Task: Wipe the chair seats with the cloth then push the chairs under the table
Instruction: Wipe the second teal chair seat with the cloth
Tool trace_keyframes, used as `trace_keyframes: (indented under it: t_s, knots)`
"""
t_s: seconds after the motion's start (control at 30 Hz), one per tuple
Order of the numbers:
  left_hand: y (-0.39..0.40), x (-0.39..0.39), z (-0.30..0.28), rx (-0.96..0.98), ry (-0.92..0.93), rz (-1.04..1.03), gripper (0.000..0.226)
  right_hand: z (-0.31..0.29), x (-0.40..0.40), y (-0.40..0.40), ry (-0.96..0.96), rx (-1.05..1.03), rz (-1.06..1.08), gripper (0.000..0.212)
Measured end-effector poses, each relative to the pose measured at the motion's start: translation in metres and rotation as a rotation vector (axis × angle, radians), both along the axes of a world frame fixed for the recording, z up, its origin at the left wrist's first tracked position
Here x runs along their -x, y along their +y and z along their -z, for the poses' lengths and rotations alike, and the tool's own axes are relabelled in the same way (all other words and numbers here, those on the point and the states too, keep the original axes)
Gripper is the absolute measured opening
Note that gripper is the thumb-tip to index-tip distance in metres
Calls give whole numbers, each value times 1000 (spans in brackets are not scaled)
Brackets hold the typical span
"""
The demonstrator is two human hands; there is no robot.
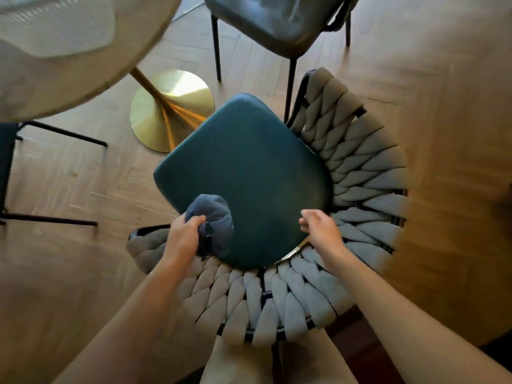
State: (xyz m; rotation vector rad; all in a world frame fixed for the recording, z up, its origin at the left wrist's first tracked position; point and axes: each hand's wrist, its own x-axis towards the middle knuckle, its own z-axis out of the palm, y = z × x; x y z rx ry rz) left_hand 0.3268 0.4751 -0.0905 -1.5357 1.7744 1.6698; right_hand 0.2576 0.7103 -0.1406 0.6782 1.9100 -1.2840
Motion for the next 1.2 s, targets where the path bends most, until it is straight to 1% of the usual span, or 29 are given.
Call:
trace_keyframes:
  t_s: [0.07, 0.13, 0.2, 0.37, 0.53, 0.6, 0.67, 0.77, 0.87, 1.0, 1.1, 1.2]
  knots:
    - [17, -9, -21, -36, 36, 63, 14, -26, -12, 6, -13, 5, -105, 21]
    - [32, -16, -37, -77, 83, 96, 18, -46, -25, 8, 5, -6, -147, 25]
    - [43, -21, -50, -125, 119, 117, 20, -62, -37, 5, 29, -20, -129, 24]
    - [62, -26, -75, -141, 166, 147, 18, -93, -54, -8, 115, 3, -45, 22]
    - [82, -19, -96, -143, 179, 150, 19, -107, -51, -2, 169, 34, -100, 20]
    - [94, -11, -101, -137, 172, 150, 19, -108, -42, 9, 177, 40, -123, 24]
    - [111, 1, -103, -136, 165, 152, 20, -107, -27, 26, 183, 49, -140, 28]
    - [143, 26, -101, -110, 156, 129, 21, -103, 8, 60, 192, 63, -183, 29]
    - [184, 60, -102, -94, 131, 80, 21, -102, 55, 104, 203, 101, -212, 28]
    - [242, 106, -104, -75, 107, -29, 19, -106, 120, 161, 216, 138, -242, 32]
    - [275, 143, -107, -71, 134, -106, 20, -113, 160, 193, 243, 125, -314, 34]
    - [297, 181, -113, -74, 184, -145, 21, -121, 197, 217, 285, 128, -334, 32]
